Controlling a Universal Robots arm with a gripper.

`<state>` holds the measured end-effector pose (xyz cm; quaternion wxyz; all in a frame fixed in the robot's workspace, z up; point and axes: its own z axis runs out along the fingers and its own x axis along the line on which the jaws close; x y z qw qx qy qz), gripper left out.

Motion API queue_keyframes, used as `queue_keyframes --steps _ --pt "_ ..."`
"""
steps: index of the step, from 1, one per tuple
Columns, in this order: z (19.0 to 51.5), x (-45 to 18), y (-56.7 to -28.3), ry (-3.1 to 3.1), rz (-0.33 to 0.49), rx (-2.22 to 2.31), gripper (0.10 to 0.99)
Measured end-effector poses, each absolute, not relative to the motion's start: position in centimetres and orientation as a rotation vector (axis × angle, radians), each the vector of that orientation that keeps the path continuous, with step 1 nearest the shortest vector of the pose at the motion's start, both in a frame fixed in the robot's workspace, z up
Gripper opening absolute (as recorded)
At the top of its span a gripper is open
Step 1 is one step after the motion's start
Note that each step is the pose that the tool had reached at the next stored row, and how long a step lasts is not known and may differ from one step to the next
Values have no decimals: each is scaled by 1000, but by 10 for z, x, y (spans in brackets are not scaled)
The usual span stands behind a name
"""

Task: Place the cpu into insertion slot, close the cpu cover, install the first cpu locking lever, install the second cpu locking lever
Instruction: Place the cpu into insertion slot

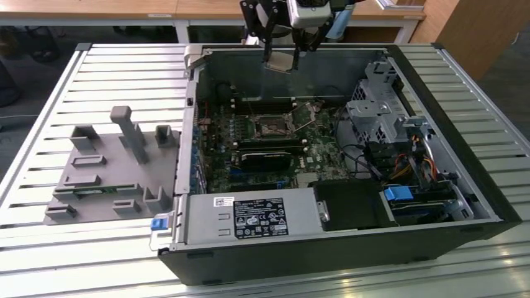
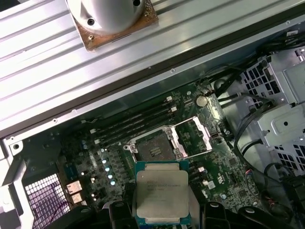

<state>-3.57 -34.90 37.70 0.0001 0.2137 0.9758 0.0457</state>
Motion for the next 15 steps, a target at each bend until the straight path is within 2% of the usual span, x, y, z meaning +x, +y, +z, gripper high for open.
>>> queue_keyframes --steps 15 --pt "377 -36 -349 3044 143 753 525"
